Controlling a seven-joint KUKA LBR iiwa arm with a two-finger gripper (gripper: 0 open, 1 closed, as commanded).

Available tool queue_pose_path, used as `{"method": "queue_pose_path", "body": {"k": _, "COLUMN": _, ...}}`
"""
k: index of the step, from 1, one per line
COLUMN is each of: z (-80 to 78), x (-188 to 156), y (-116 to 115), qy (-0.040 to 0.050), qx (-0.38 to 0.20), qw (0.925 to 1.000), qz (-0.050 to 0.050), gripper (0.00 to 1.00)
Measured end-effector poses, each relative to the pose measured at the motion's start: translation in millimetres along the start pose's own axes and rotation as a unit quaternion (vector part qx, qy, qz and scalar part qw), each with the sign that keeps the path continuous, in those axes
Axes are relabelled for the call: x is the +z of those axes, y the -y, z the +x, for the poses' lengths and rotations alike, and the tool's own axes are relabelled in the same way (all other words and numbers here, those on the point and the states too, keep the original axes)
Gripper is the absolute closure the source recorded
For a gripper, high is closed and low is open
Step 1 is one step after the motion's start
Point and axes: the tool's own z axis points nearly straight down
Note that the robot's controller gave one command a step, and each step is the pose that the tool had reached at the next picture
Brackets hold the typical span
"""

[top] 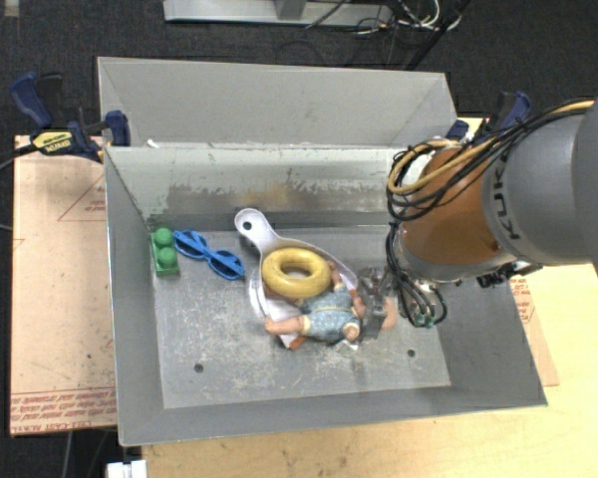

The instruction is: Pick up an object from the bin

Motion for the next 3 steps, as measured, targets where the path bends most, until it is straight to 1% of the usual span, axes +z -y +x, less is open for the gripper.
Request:
{"method": "queue_pose_path", "body": {"k": 1, "z": -3.2, "x": -111, "y": 8, "qy": 0.0005, "qx": -0.017, "qw": 0.9999, "qz": 0.0, "gripper": 1.0}}
{"method": "queue_pose_path", "body": {"k": 2, "z": -3.2, "x": -111, "y": 8, "qy": 0.0005, "qx": -0.017, "qw": 0.9999, "qz": 0.0, "gripper": 1.0}}
{"method": "queue_pose_path", "body": {"k": 3, "z": -4.7, "x": -160, "y": 12, "qy": -0.0022, "qx": -0.023, "qw": 0.9997, "qz": 0.0, "gripper": 1.0}}
